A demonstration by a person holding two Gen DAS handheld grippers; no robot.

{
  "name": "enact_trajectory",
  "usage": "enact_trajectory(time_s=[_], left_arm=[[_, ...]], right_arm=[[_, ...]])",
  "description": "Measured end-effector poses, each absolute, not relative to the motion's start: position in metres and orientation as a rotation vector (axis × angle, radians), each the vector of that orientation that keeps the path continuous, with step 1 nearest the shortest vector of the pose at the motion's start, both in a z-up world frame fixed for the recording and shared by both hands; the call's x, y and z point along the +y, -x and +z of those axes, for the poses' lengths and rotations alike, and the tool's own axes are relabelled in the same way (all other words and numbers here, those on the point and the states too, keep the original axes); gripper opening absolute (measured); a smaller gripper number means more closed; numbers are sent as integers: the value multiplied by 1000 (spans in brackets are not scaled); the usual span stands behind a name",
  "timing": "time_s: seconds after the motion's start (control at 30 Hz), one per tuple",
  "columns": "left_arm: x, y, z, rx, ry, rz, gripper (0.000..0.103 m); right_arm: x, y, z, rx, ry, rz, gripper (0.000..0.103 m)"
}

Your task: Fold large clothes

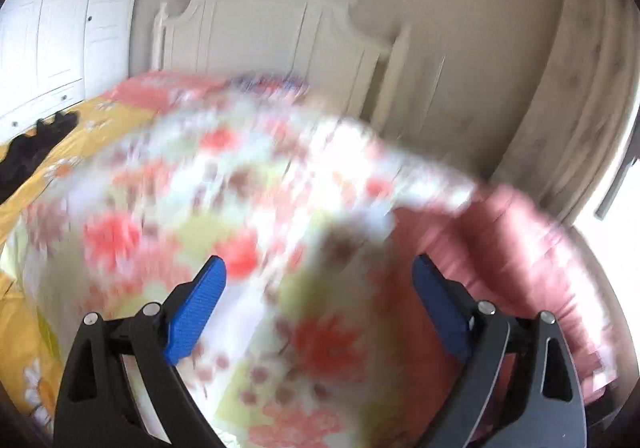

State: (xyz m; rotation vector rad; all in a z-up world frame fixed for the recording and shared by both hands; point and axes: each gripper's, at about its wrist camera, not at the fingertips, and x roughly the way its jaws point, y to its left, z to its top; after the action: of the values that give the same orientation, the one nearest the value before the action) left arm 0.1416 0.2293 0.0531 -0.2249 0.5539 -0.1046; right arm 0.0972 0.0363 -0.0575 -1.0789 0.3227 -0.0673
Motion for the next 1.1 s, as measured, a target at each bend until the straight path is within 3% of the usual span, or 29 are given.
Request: enact_trajectory(time_s=[0.13,0.23,0.37,0.43,0.57,0.73,0.8,0.93,1.0,1.1], left_arm=[[176,-137,124,447,85,-333,101],[113,-163,142,521,-19,-470,101],[31,-211,104,695,-228,-471,101],[9,-241,47,867,-305,-458,101],[41,-255,-3,847,-136,-554,101],[62,-238,-8,734,-69,-560,101],[60,-238,-9,737,-74,-558,101],[57,-235,-3,750,-128,-528,101],[53,-231,25,751,-165,-460,101],[55,-218,67,686,-165,-368,101]], right_arm=[[30,-77,-80,220,1186,-61,45],[25,-73,-82,205,1195,-54,45],[21,-75,-83,188,1190,-54,47],[20,-71,-79,197,1191,-41,50],[-13,-47,-55,301,1014,169,63],[-98,-43,18,465,320,498,62],[-110,-53,31,453,213,465,62],[-84,-71,18,483,262,436,62],[-53,-84,-25,558,432,390,63],[-37,-85,-38,482,546,321,63]])
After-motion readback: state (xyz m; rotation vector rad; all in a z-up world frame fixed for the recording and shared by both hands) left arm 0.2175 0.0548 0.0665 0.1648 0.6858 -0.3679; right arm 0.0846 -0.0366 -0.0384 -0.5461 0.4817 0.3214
